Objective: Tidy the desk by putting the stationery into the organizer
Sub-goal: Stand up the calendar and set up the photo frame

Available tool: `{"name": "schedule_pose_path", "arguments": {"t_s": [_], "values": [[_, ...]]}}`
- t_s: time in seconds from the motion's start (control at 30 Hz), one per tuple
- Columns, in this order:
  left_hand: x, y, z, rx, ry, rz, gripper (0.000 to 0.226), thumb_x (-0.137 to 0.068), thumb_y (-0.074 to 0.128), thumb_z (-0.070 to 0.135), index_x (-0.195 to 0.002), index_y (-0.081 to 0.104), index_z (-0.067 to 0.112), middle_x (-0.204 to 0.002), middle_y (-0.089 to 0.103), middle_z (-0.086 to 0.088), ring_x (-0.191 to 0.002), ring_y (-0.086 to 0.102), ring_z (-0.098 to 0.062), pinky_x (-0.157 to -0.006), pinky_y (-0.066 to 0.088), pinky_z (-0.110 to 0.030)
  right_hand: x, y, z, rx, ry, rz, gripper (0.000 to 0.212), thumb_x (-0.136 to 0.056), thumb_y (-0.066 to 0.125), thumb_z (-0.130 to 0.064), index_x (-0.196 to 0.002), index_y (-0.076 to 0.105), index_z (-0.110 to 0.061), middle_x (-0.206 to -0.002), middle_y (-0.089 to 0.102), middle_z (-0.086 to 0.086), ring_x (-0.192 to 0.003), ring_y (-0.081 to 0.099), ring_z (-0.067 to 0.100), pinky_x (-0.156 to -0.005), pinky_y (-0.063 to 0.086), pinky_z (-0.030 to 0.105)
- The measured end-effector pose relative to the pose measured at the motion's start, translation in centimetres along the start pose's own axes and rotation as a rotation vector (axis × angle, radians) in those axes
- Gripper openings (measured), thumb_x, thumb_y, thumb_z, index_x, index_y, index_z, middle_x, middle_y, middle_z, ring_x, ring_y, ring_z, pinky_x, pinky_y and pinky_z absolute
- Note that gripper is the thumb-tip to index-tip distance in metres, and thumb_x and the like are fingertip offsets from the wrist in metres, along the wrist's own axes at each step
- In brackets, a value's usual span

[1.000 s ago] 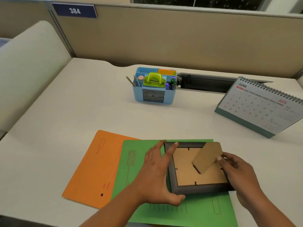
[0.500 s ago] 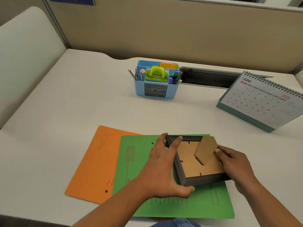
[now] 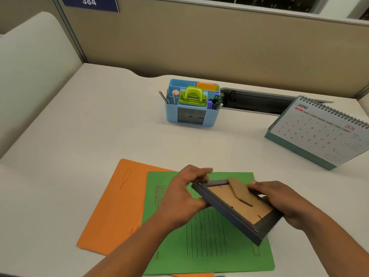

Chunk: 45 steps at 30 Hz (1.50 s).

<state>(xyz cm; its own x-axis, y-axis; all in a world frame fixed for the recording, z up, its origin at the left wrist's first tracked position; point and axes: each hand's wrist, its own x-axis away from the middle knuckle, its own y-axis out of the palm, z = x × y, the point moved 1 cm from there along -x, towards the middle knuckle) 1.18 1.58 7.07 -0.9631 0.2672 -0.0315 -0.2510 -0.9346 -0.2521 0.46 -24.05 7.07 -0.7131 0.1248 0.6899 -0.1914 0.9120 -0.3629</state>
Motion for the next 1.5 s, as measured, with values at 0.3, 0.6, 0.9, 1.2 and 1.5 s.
{"name": "schedule_pose_path", "arguments": {"t_s": [0.3,0.6,0.9,1.2,1.5], "values": [[-0.4,-5.0,0.6,0.293,-0.048,0.222,0.018,-0.070,0.081,0.003,-0.080,0.073,0.016,-0.076,0.073,0.006,-0.081,0.068,-0.010,-0.074,0.055,-0.024,-0.3,6.4,-9.1,-0.210,-0.195,-0.386,0.030,-0.085,0.059,-0.024,-0.062,0.079,-0.018,-0.070,0.074,0.001,-0.074,0.063,0.018,-0.077,0.046,0.030],[-1.7,-12.9,0.4,0.218,-0.054,0.451,0.027,-0.078,0.069,-0.011,-0.088,0.069,0.014,-0.079,0.075,0.010,-0.077,0.068,-0.004,-0.068,0.054,-0.017,-4.5,13.7,-16.7,-0.421,-0.157,-0.470,0.047,-0.089,0.060,-0.046,-0.120,0.063,-0.011,-0.116,0.069,0.018,-0.111,0.064,0.033,-0.101,0.046,0.042],[-8.5,-20.2,-1.8,0.287,-0.145,0.585,0.018,-0.087,0.068,0.007,-0.102,0.066,0.016,-0.095,0.076,0.001,-0.089,0.073,-0.017,-0.069,0.059,-0.030,-9.2,17.8,-24.6,-0.443,-0.399,-0.495,0.068,-0.087,0.029,-0.073,-0.119,0.068,-0.027,-0.122,0.068,0.009,-0.116,0.062,0.025,-0.110,0.037,0.048],[-13.0,-23.1,-4.3,0.307,-0.126,0.611,0.033,-0.088,0.070,0.022,-0.118,0.058,0.017,-0.109,0.071,0.002,-0.099,0.070,-0.014,-0.071,0.059,-0.029,-14.5,21.0,-27.3,-0.482,-0.570,-0.415,0.091,-0.035,0.073,-0.082,-0.104,0.070,-0.022,-0.110,0.073,0.006,-0.107,0.067,0.025,-0.101,0.047,0.049],[-15.4,-24.4,-9.2,0.455,-0.331,0.706,0.027,-0.104,0.040,0.034,-0.123,0.057,0.024,-0.113,0.069,0.005,-0.105,0.066,-0.012,-0.086,0.057,-0.031,-17.5,23.7,-30.4,-0.378,-0.460,-0.298,0.093,-0.048,0.049,-0.093,-0.113,0.066,-0.029,-0.111,0.073,0.000,-0.108,0.067,0.024,-0.102,0.047,0.050]]}}
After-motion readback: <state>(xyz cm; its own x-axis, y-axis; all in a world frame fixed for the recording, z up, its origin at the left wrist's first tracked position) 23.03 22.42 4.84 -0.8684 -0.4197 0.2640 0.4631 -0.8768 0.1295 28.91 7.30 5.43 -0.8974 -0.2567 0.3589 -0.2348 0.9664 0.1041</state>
